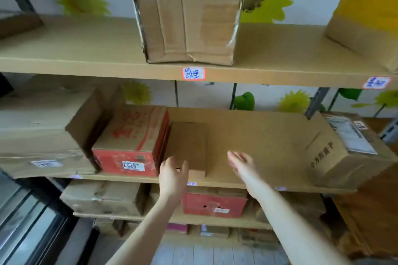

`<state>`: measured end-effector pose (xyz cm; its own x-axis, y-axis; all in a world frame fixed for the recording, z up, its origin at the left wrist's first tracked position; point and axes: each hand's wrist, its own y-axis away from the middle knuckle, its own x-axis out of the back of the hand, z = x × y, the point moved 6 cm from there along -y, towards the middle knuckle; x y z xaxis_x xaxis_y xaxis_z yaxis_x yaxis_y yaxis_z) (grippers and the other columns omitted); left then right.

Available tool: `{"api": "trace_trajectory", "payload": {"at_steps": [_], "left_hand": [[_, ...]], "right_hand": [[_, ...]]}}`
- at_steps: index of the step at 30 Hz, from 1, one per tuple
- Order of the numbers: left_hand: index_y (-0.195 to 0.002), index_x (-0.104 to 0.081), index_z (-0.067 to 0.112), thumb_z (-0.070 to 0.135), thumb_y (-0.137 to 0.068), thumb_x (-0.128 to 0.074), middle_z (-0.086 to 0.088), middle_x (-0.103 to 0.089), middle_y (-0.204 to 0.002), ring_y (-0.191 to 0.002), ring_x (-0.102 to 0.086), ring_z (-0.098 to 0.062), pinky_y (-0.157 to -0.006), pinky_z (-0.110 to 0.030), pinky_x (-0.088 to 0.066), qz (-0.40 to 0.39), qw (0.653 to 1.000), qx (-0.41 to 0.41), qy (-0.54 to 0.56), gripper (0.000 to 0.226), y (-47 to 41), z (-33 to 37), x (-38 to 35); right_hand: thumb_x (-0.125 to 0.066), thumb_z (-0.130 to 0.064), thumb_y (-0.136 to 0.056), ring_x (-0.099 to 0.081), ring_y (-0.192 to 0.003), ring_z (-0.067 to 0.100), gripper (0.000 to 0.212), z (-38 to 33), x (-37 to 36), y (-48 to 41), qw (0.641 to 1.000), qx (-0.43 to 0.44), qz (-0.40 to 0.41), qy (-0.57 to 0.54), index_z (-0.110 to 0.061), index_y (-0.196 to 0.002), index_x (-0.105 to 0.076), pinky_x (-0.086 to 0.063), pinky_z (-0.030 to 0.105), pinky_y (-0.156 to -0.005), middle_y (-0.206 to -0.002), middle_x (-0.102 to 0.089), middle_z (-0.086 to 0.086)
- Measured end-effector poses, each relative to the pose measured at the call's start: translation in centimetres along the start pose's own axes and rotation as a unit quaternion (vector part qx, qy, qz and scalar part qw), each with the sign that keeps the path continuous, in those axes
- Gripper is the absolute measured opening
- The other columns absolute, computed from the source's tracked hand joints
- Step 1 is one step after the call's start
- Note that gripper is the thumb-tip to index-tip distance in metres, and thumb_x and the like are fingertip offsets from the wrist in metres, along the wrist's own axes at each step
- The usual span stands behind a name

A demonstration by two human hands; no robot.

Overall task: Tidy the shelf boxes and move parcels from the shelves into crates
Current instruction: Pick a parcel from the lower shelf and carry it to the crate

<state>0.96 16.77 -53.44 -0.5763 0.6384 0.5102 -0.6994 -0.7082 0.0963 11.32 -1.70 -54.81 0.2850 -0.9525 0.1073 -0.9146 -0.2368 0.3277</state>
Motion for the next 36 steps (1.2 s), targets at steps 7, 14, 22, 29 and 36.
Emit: {"api": "trace_trajectory", "payload": {"at_steps": [7, 14, 22, 29, 36], "left_hand": [[-0.116, -0.047, -0.001, 0.03, -0.089, -0.054, -0.021, -0.052, -0.116, -0.108, -0.05, -0.036, -0.089, -0.036, -0.041, 0.017, 0.99, 0.036, -0.132, 0.042, -2.3, -1.9, -0.3], [-0.092, -0.063, -0.006, 0.017, -0.088, -0.053, -0.014, -0.06, -0.076, -0.069, -0.055, -0.028, -0.067, -0.035, -0.047, -0.007, 0.995, 0.06, -0.08, 0.026, -3.3, -3.0, -0.5], [-0.116, -0.049, 0.006, 0.024, -0.079, -0.069, -0.009, -0.062, -0.108, -0.096, -0.063, -0.023, -0.079, -0.032, -0.051, -0.07, 0.929, 0.135, 0.337, 0.045, -1.9, -1.9, -1.9], [-0.123, -0.05, 0.026, 0.013, -0.079, -0.069, 0.009, -0.067, -0.101, -0.09, -0.064, -0.004, -0.077, -0.017, -0.051, -0.164, 0.937, -0.07, 0.302, 0.049, 0.2, 3.3, -1.3], [-0.123, -0.057, 0.026, 0.026, -0.086, -0.063, 0.007, -0.053, -0.121, -0.105, -0.048, 0.016, -0.086, -0.001, -0.036, -0.237, 0.936, -0.228, 0.122, 0.038, 1.0, 5.0, -1.6]], "right_hand": [[-0.055, -0.031, -0.09, -0.053, -0.105, 0.019, 0.037, 1.4, -5.8, -4.0, 0.989, -0.06, -0.061, 0.118, -0.013, -0.122, -0.052, -0.043, 0.037, -0.099, -0.121, -0.056, 0.006], [-0.057, -0.025, -0.09, -0.051, -0.119, 0.022, 0.047, 1.7, -4.9, -3.7, 0.987, -0.031, -0.024, 0.157, -0.011, -0.133, -0.044, -0.036, 0.025, -0.089, -0.134, -0.052, 0.007], [-0.054, -0.025, -0.091, -0.049, -0.121, 0.015, 0.035, -0.2, -2.5, -1.5, 0.984, 0.038, -0.002, 0.177, -0.022, -0.126, -0.054, -0.034, 0.021, -0.087, -0.124, -0.056, -0.003], [-0.045, -0.079, -0.069, -0.056, -0.109, 0.016, 0.072, -4.2, -4.1, 0.3, 0.99, -0.019, -0.034, 0.138, -0.024, -0.113, -0.059, -0.043, 0.039, -0.098, -0.125, -0.059, -0.001], [-0.062, -0.073, -0.057, -0.067, -0.099, 0.019, 0.073, -4.4, -4.3, 1.1, 0.991, 0.012, -0.057, -0.121, -0.024, -0.112, -0.063, -0.052, 0.038, -0.086, -0.108, -0.071, 0.002]]}}
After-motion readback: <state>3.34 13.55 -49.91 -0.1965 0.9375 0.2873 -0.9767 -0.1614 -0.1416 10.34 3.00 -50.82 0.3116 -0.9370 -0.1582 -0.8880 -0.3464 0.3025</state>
